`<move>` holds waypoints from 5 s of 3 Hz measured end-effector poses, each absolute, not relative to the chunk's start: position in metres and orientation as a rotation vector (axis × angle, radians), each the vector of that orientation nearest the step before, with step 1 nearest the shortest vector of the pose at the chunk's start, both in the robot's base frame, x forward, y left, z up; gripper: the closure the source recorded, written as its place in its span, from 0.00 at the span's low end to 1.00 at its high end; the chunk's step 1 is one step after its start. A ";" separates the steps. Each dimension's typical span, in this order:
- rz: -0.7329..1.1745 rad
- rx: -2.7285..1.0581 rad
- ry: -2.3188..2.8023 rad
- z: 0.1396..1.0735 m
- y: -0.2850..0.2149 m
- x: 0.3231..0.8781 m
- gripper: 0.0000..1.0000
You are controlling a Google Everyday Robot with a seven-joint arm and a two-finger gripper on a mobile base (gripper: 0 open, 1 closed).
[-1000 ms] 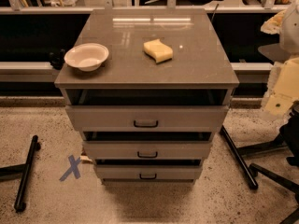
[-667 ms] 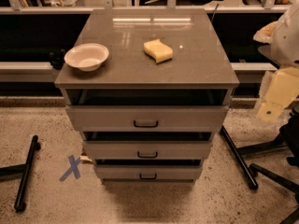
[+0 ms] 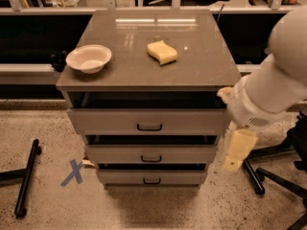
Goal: Open middle drawer
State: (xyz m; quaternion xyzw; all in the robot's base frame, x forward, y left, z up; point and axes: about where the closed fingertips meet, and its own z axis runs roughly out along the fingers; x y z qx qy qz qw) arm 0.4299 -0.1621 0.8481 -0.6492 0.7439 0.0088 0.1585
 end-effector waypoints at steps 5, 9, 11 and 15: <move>0.316 -1.919 2.213 0.601 -0.114 0.443 0.00; 0.195 -1.873 2.289 0.507 -0.131 0.494 0.00; 0.236 -1.879 2.298 0.489 -0.127 0.489 0.00; 0.065 -1.968 2.103 0.446 -0.140 0.559 0.00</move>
Offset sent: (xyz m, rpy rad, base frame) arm -0.0040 0.0187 -0.0415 0.0344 0.0603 0.0390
